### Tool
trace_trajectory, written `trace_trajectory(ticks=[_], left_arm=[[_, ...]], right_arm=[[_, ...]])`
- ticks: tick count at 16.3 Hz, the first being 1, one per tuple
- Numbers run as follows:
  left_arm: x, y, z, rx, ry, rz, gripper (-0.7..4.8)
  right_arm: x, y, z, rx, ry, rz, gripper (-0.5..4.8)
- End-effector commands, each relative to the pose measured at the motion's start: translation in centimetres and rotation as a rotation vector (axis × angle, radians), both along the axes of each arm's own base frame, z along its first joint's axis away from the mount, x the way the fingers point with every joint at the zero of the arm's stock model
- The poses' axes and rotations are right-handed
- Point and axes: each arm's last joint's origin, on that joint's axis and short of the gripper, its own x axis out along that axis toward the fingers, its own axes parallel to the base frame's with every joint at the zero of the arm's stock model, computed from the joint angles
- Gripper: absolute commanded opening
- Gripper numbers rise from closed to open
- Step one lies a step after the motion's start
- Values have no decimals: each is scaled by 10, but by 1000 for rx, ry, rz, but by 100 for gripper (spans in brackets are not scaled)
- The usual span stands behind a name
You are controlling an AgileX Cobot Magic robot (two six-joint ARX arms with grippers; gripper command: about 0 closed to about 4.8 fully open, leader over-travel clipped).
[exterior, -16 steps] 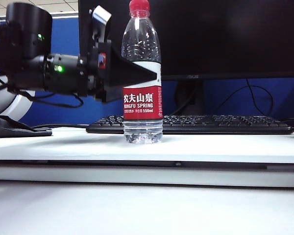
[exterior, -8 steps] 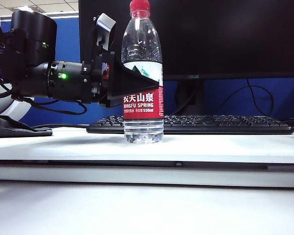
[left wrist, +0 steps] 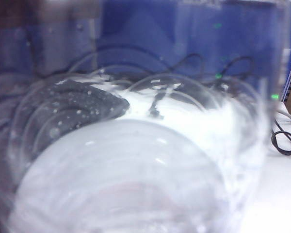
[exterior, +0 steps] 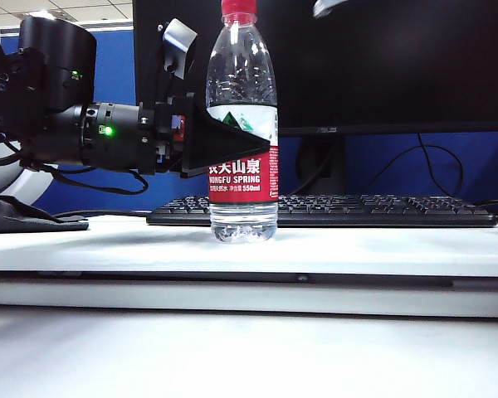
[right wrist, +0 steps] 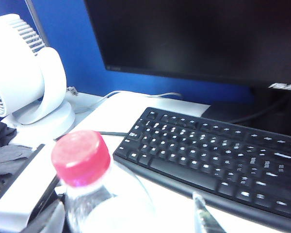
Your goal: Unscrew the cap from the plastic bottle on the table.
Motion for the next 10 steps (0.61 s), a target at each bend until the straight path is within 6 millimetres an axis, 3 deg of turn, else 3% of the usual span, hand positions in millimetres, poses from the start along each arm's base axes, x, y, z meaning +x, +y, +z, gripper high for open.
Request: trace_trajectory(ticks=[1, 4, 10], left_arm=[[0, 0, 1, 3, -43, -6, 298], [0, 0, 1, 14, -81, -3, 298], [-4, -5, -10, 68, 50, -29, 299]], right_arm=[[8, 12, -5, 35, -17, 3, 342], [11, 18, -11, 22, -13, 9, 342], [17, 28, -15, 33, -61, 12, 342]])
